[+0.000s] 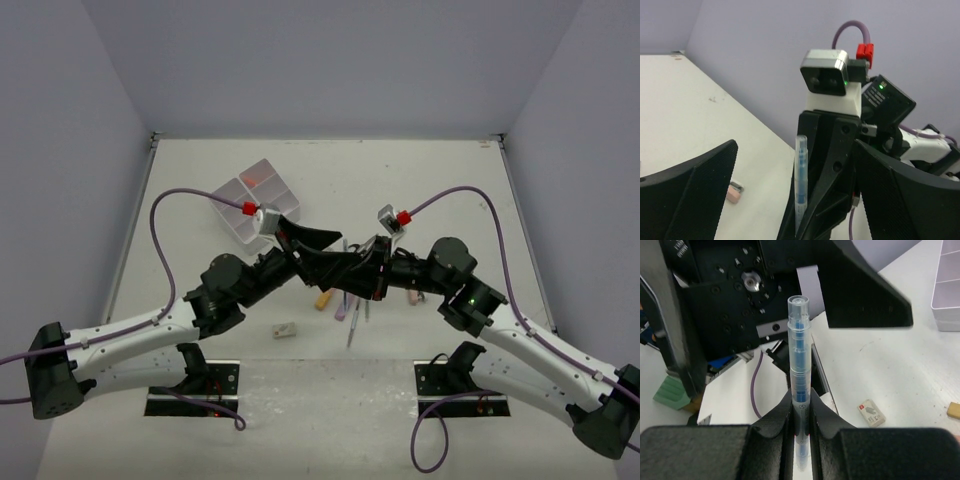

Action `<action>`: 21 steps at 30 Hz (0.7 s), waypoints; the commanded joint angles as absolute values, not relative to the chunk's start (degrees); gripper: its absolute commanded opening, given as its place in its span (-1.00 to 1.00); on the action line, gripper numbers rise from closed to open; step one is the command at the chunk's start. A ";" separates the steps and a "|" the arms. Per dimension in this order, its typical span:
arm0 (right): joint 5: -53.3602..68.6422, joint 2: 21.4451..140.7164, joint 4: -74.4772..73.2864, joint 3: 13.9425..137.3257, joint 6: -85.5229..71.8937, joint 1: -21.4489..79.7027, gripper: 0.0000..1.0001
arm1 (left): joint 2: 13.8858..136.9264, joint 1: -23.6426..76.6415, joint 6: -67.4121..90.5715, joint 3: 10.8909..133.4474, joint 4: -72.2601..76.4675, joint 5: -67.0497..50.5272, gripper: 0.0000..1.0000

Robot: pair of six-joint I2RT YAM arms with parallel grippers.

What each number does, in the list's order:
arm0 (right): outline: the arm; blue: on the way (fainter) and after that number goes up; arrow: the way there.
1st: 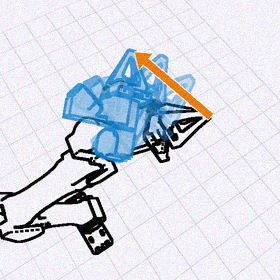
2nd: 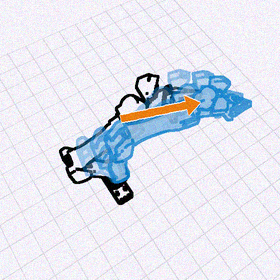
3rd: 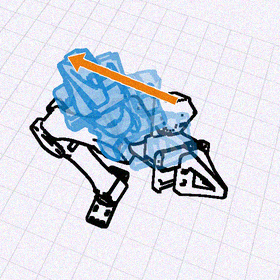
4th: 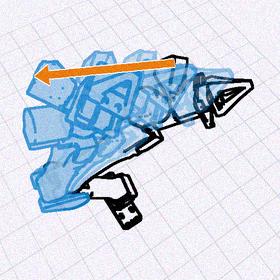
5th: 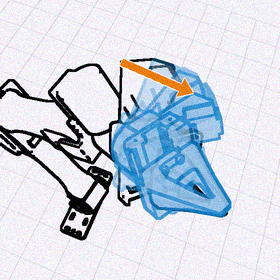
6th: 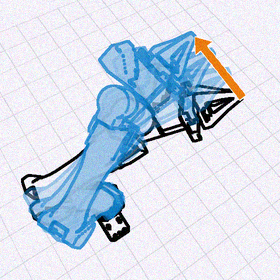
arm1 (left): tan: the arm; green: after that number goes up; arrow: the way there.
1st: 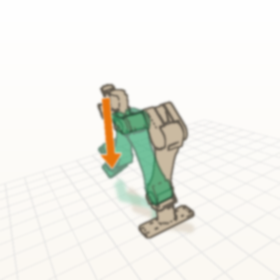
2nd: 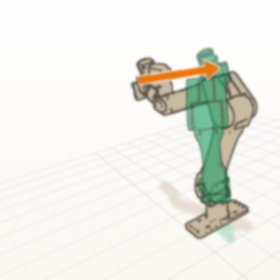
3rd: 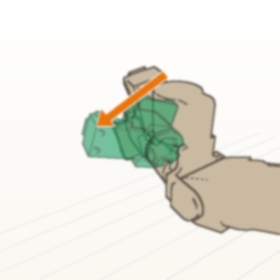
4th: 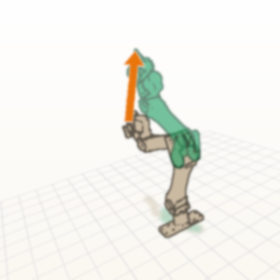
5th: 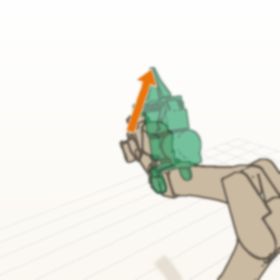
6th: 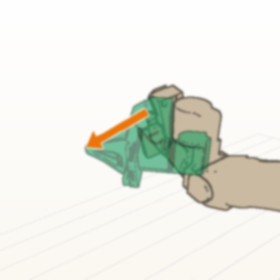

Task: Sort the stationery into containers
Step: Close the pen cap on the pen.

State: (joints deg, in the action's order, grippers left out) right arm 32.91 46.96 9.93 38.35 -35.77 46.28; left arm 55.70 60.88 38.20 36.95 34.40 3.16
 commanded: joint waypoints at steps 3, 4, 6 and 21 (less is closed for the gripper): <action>34.29 47.47 9.57 40.35 -34.16 46.58 -1.00 | 56.74 60.81 33.66 46.61 24.30 11.87 0.64; 34.36 47.55 9.48 40.46 -34.01 46.58 -1.00 | 57.07 60.73 33.69 46.89 23.95 11.97 0.59; 34.37 47.54 8.86 40.80 -33.83 46.67 -1.00 | 57.93 60.73 34.14 47.55 23.39 12.03 0.56; 32.29 47.25 7.17 41.80 -33.45 46.72 -1.00 | 58.57 60.73 38.98 43.76 26.68 6.04 -0.33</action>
